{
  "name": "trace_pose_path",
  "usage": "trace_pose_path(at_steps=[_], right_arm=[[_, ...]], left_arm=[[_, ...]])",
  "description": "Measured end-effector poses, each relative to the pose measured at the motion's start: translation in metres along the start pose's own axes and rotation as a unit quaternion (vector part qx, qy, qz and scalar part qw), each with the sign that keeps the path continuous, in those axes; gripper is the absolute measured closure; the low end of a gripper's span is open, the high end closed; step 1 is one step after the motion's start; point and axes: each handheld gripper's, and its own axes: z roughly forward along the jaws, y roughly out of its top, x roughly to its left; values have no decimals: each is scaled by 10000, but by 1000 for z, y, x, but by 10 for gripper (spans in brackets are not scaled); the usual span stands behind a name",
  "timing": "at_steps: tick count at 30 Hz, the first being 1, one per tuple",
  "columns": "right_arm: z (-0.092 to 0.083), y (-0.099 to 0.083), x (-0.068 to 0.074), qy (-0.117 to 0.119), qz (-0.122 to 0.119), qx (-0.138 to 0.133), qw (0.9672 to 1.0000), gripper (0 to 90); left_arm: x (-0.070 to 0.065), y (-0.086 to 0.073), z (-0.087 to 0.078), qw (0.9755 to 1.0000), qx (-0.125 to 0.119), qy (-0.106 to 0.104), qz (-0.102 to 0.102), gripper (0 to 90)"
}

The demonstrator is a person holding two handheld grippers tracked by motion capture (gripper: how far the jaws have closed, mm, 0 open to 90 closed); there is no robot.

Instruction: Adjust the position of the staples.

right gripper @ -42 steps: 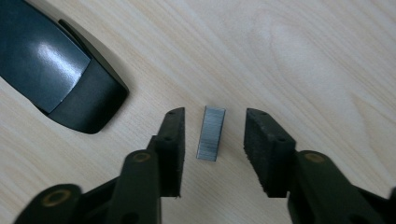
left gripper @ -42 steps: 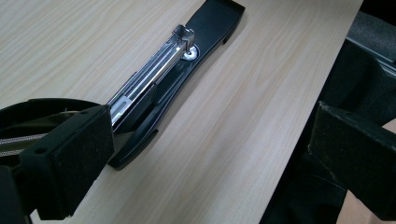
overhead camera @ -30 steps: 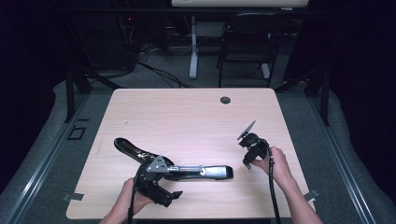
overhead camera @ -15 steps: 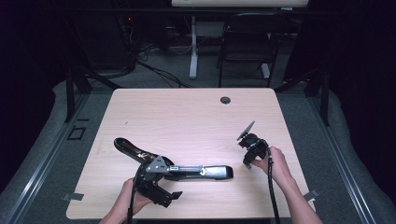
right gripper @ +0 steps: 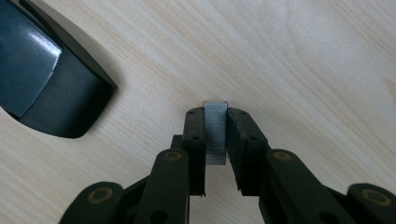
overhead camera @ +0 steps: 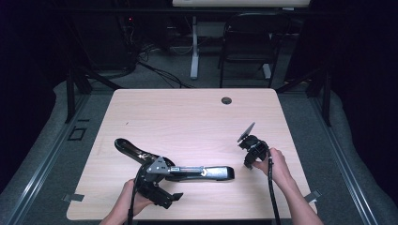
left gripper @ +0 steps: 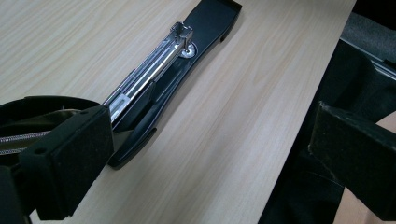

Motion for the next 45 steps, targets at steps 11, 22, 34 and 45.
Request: trace_pose_path(at_steps=[11,22,34,45], right_arm=[[5,-2,9,80,153,48,9998,774],[-1,0,11,61,-39,162,9998,740],[-1,3,8,42,-187,366,9991,742],[1,4,11,47,-260,488,9985,779]], left_arm=[[0,-2,0,10000,30,-29,-18,1],[-1,-1,1,10000,62,-68,18,1],[-1,-2,0,9999,74,-69,11,1],[-1,-3,-1,9999,57,-105,-14,1]])
